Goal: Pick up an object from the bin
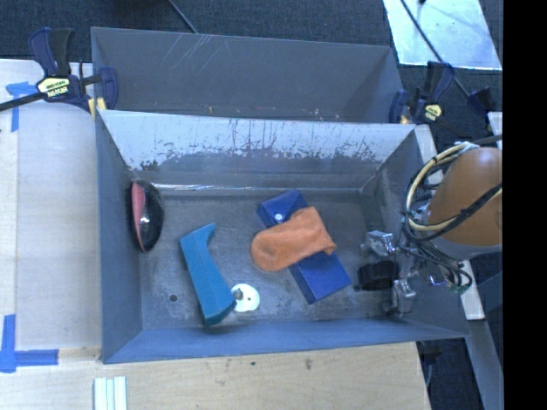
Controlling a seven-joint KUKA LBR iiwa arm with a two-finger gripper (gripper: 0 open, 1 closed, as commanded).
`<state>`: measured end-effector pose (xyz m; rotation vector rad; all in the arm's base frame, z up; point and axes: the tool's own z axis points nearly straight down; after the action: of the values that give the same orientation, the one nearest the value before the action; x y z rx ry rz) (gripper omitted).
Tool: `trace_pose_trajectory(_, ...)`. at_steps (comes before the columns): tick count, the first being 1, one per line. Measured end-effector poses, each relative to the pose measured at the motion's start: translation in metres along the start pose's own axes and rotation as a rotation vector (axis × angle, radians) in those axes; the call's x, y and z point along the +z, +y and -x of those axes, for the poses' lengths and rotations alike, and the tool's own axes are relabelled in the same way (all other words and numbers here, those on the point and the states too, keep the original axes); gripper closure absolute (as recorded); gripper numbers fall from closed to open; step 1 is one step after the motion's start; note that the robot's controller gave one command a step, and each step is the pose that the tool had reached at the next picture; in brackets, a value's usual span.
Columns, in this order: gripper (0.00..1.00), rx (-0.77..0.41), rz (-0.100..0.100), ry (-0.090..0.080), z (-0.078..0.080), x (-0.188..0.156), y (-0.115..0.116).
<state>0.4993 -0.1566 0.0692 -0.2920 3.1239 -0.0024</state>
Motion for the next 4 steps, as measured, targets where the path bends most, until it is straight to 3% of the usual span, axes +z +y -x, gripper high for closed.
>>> trace_pose_trajectory(1, 0.0, 0.302, 0.001, 0.002, -0.011, -0.005, 0.005)
trace_pose_trajectory(2, 0.0, 0.014, -0.002, -0.004, 0.0, 0.0, 0.0)
trace_pose_trajectory(3, 1.0, 0.301, 0.001, 0.002, -0.011, -0.005, 0.005)
trace_pose_trajectory(4, 1.0, 0.301, 0.001, 0.002, -0.011, -0.005, 0.005)
